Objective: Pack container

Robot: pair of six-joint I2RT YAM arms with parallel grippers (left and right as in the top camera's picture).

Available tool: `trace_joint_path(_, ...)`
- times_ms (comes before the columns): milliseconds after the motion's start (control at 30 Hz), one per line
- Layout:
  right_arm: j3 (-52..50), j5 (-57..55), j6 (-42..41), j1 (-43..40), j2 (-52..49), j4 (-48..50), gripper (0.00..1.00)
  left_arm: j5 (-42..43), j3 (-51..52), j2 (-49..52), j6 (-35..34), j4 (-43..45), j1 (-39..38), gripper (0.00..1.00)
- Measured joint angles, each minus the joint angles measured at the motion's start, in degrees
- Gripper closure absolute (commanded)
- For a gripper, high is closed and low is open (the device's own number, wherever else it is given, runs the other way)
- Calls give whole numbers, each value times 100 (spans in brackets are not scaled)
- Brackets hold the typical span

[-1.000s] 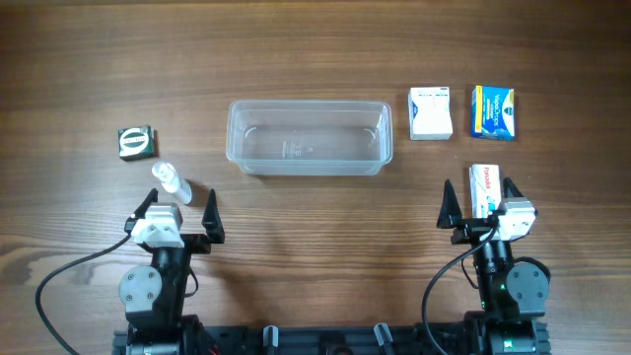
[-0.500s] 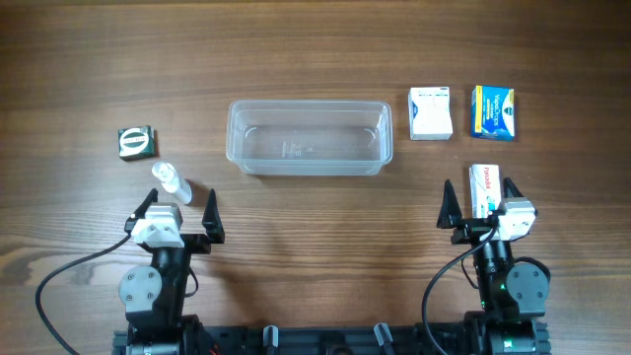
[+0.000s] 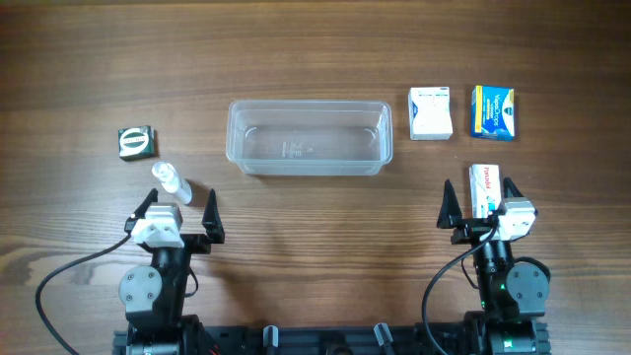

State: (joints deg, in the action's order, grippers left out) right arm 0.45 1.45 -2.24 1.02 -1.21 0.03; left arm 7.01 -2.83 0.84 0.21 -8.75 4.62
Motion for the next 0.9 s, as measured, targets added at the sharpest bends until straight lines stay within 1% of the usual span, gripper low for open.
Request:
trace_joint_path(167, 0, -44, 44, 0, 0, 22, 0, -2, 0, 0, 0, 0, 0, 0)
trace_joint_path(333, -4, 2, -4, 0, 0, 494, 0, -2, -2, 0, 0, 2, 0, 0)
trace_joint_path(433, 46, 138, -9, 0, -28, 492, 0, 0, 0, 0, 0, 2, 0, 0)
trace_joint_path(500, 236, 227, -7, 0, -216, 442, 0, -2, 0, 0, 0, 4, 0, 0)
trace_joint_path(567, 597, 297, 2, 0, -621, 385, 0, 0, 0, 0, 0, 4, 0, 0)
trace_joint_path(633, 1130, 341, 46, 0, -1231, 308, 1, 0, 0, 0, 0, 4, 0, 0)
trace_joint_path(767, 2647, 461, 140, 0, -2964, -17, 0, 0, 0, 7, 0, 13, 0, 0)
trace_joint_path(900, 4273, 520, 221, 0, -4776, -726, 0, 2, 0, 7, 0, 13, 0, 0)
